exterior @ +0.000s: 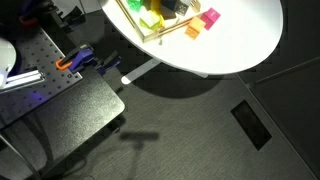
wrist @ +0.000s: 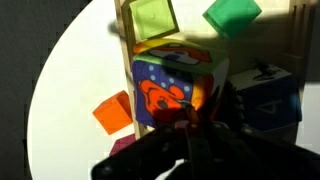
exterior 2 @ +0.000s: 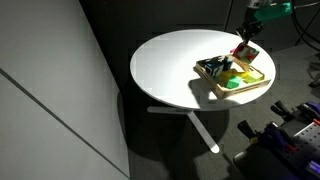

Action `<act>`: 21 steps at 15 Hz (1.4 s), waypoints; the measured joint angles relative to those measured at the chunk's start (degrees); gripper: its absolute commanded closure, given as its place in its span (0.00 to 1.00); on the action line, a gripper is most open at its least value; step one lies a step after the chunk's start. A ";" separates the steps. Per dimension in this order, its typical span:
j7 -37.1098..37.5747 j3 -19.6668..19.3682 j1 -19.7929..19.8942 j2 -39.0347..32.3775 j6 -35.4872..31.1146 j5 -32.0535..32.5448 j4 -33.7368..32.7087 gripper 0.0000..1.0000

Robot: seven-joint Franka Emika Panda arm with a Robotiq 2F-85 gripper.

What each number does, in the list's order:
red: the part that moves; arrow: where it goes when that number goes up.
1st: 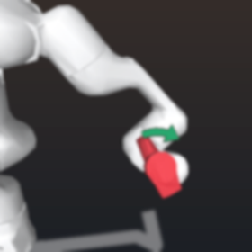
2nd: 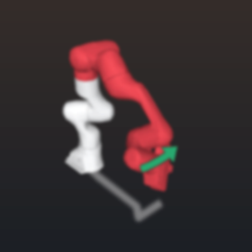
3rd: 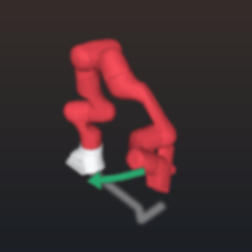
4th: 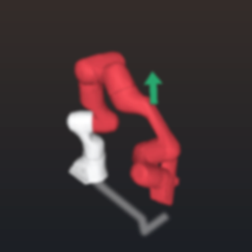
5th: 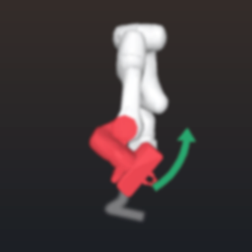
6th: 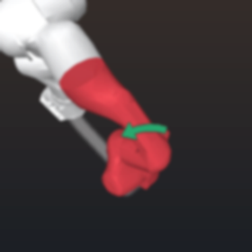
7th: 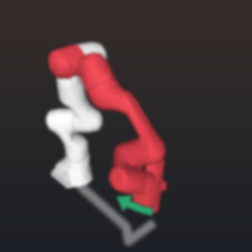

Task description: Pick up the plushy block on the right and put it in the wooden box

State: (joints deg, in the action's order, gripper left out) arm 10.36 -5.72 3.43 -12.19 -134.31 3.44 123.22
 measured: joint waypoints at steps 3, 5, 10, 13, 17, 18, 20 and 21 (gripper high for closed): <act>1.87 0.38 -1.40 1.68 -4.51 0.01 3.67 0.50; 3.05 0.45 -2.10 3.00 -5.36 0.16 5.54 0.35; 4.26 0.42 -2.39 6.88 0.49 1.61 7.63 0.00; 4.27 0.42 -2.29 9.40 8.75 1.71 7.50 0.00; 3.79 0.42 -2.11 12.31 17.29 1.73 7.36 0.00; 3.11 0.42 -2.06 12.91 18.33 1.73 7.36 0.00; 0.83 0.42 -1.90 14.17 19.36 1.73 7.45 0.00; -0.84 0.42 -1.79 14.81 19.43 1.73 7.52 0.00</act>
State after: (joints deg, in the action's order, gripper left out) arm 9.51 -5.30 1.64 2.62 -114.88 5.17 130.74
